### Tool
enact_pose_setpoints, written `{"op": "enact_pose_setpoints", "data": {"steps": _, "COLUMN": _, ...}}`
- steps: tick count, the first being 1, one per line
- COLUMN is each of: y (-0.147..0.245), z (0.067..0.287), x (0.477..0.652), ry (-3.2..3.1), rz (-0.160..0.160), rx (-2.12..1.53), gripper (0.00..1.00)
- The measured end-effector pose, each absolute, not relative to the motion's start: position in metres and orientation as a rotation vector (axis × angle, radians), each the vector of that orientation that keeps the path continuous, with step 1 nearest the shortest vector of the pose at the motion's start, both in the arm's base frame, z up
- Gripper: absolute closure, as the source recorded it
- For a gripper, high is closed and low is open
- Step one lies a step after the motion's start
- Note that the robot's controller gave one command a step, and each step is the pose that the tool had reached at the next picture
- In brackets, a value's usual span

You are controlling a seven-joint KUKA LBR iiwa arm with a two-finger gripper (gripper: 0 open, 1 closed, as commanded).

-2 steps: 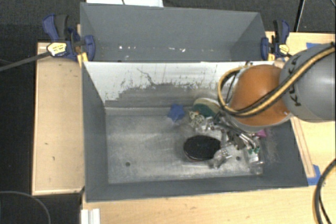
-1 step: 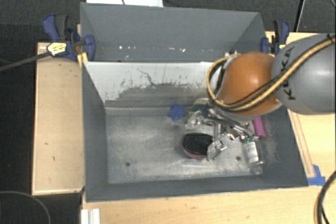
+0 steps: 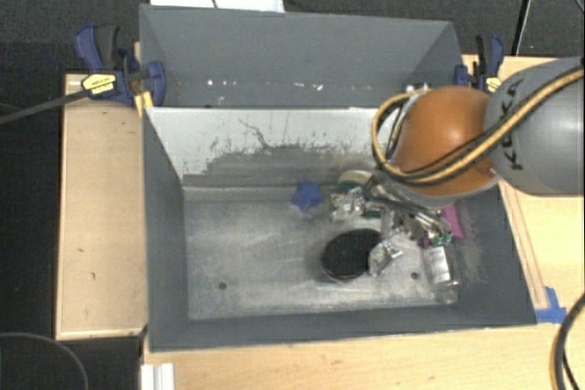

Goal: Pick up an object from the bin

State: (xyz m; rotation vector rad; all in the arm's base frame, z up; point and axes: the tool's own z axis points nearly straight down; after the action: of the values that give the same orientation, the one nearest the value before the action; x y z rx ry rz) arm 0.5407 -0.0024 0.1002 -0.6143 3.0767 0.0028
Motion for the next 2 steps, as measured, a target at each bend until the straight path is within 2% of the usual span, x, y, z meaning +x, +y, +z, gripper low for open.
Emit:
{"op": "enact_pose_setpoints", "data": {"steps": 1, "y": 0.004, "z": 0.073, "x": 0.544, "ry": 3.048, "rz": -0.003, "rx": -0.756, "gripper": 0.00}}
{"op": "enact_pose_setpoints", "data": {"steps": 2, "y": 0.015, "z": 0.074, "x": 0.542, "ry": 2.992, "rz": -0.006, "rx": -0.932, "gripper": 0.00}}
